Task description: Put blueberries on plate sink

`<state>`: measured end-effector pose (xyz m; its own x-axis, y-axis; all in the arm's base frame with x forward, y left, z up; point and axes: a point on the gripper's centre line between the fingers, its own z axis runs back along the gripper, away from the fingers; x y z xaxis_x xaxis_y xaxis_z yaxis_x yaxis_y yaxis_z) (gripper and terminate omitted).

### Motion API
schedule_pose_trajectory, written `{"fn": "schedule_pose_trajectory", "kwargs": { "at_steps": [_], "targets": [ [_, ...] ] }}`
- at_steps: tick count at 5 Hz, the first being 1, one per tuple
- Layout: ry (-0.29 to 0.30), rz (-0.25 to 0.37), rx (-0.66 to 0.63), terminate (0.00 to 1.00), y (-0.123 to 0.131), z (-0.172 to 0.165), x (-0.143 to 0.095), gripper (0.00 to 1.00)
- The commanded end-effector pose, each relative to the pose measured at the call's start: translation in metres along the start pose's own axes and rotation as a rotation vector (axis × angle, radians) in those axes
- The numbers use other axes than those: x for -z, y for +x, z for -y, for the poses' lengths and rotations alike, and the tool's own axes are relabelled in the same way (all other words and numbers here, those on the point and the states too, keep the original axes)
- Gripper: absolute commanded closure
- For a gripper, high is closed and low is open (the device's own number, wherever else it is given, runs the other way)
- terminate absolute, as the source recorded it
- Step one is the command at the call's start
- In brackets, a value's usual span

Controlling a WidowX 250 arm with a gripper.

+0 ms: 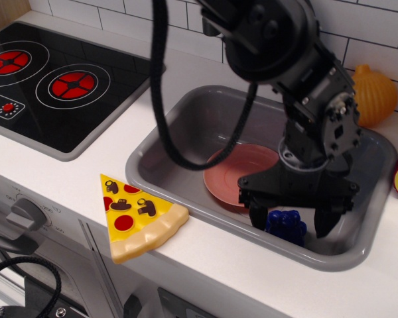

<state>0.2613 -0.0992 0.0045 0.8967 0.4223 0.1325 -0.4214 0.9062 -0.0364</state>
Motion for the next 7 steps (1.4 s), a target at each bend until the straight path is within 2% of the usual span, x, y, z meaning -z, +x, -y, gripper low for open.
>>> {"fn": "schedule_pose_trajectory", "kwargs": {
  "at_steps": [1,2,3,5,6,7],
  "targets": [
    [0.009,0.04,-0.004,0.0,0.005,0.007,0.007,0.0],
    [0.004,0.049,-0.001,0.0,0.005,0.01,0.008,0.0],
    [-0.012,0.019,0.008,0.0,0.004,0.013,0.01,1.0],
    [-0.071,-0.016,0.001,0.0,0.006,0.021,-0.007,1.0],
    [-0.106,0.009,-0.051,0.0,0.022,0.019,-0.024,1.0],
    [-0.091,0.046,-0.098,0.0,0.042,0.01,-0.028,1.0]
  ]
}}
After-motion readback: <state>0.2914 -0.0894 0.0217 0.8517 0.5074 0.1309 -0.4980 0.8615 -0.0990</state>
